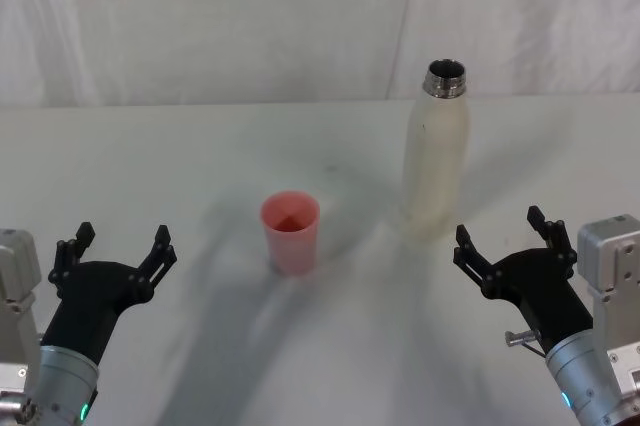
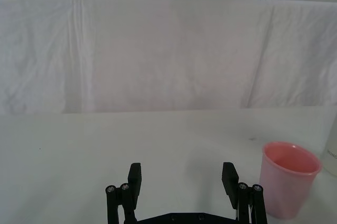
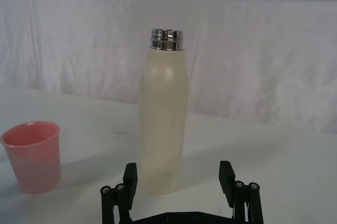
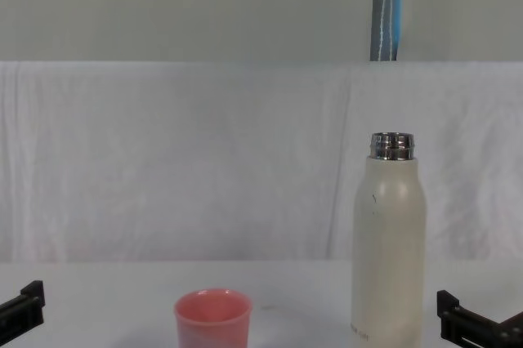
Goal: Grasp the thermos with one hand and pour water into the cup lid.
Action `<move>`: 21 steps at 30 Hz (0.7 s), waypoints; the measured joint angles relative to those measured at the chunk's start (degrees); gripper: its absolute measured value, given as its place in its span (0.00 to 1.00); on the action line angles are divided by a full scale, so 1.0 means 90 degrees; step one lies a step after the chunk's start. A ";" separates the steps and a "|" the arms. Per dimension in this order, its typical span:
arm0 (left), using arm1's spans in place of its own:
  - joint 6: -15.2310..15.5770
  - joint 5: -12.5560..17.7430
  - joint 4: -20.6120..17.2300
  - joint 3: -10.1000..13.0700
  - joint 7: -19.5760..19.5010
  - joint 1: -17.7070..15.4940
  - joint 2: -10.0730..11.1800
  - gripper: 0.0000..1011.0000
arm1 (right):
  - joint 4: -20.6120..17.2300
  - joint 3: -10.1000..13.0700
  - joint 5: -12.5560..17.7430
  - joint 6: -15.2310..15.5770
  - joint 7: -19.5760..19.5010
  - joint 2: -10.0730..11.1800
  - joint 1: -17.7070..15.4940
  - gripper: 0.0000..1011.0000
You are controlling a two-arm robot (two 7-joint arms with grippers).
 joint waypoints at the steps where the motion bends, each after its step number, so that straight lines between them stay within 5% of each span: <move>1: 0.0000 0.0000 0.0000 0.0000 0.0000 0.0000 0.0000 0.99 | 0.0000 0.0000 0.0000 0.0000 0.0000 0.0000 0.0000 0.99; 21: 0.0000 0.0000 0.0000 0.0000 0.0000 0.0000 0.0000 0.99 | 0.0000 0.0000 0.0000 0.0000 0.0000 0.0000 0.0000 0.99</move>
